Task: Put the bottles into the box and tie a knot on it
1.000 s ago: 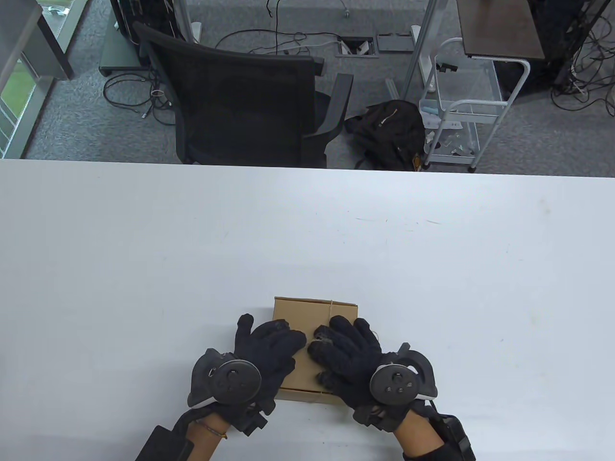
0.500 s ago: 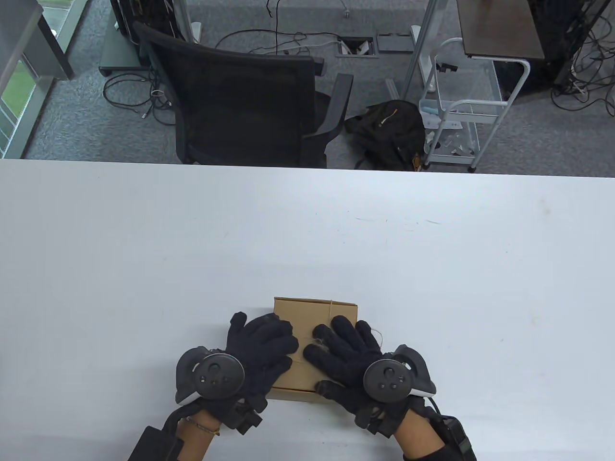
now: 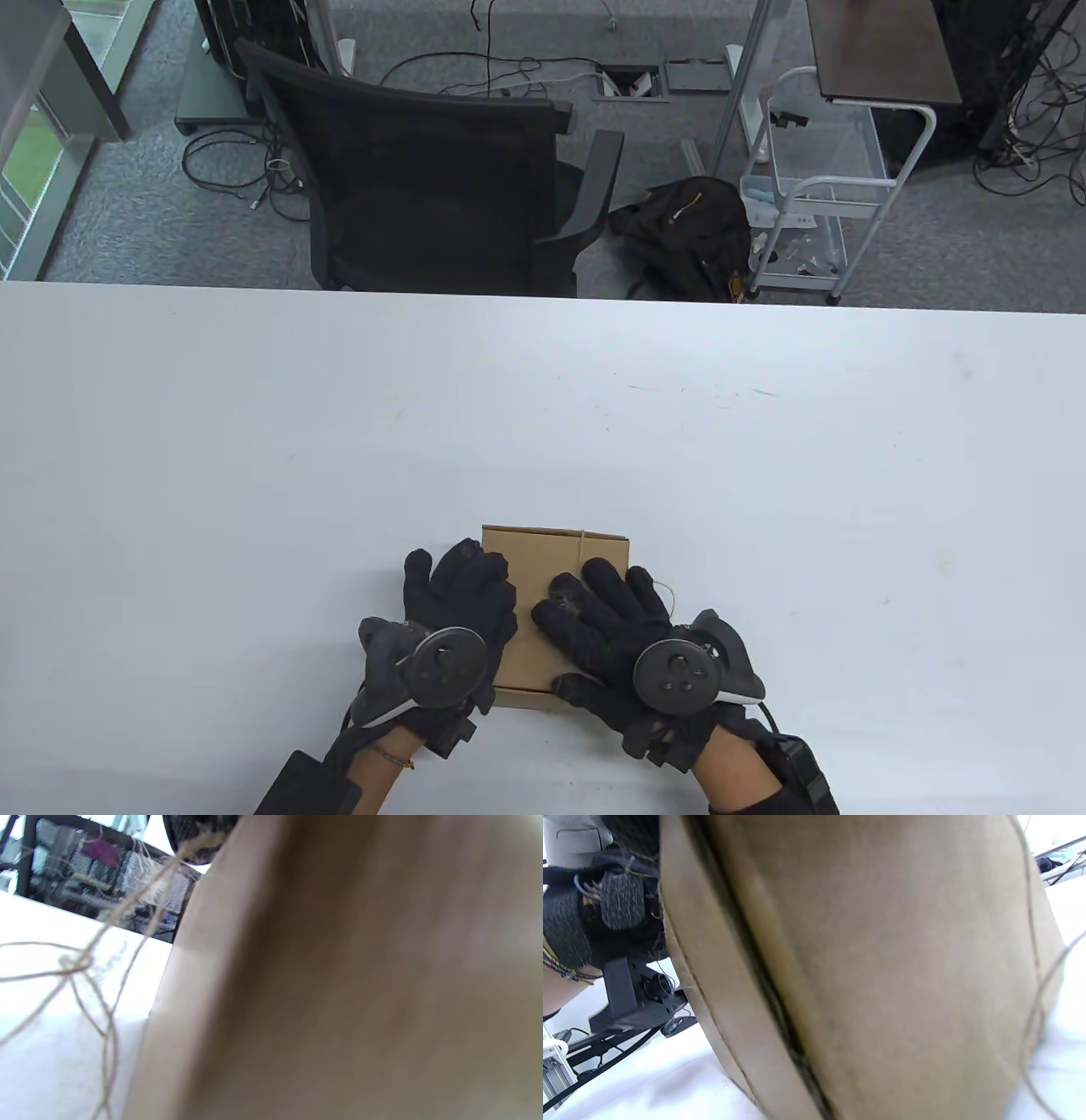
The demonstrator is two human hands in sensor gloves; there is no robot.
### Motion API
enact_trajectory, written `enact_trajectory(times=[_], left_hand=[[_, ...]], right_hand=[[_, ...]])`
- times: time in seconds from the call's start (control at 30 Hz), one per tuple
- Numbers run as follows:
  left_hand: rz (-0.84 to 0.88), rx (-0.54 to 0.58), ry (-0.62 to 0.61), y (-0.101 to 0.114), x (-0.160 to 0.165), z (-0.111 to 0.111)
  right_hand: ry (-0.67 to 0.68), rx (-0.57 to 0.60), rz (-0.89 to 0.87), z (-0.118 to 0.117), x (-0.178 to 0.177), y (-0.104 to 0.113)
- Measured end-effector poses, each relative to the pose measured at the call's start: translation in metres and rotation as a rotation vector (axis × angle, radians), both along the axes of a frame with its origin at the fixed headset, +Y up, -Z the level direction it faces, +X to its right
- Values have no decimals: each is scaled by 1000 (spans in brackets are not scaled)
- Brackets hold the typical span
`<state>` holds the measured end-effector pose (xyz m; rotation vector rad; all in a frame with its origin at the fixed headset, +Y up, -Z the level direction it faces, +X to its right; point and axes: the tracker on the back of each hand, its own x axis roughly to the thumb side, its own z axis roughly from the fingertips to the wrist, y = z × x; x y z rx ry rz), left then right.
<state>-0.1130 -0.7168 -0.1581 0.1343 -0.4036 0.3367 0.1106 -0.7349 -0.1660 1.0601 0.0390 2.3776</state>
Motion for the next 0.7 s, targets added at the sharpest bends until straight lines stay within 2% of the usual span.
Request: enact_trajectory(times=[0.1, 0.17, 0.2, 0.27, 0.4, 0.53, 0.7], left_hand=[[67, -21, -8, -3, -3, -1], [99, -24, -25, 0, -7, -1], [142, -27, -36, 3, -9, -1], [237, -34, -45, 8, -13, 0], [442, -58, -78, 17, -24, -2], [713, -217, -118, 17, -46, -12], [709, -301, -76, 13, -80, -27]], right_hand=[[38, -15, -27, 3, -2, 3], [15, -14, 55, 3, -4, 1], [17, -7, 92, 3, -5, 0], [9, -10, 41, 3, -6, 0], [8, -11, 53, 2, -5, 0], [-22, -15, 39, -1, -1, -1], [-33, -22, 27, -3, 3, -1]])
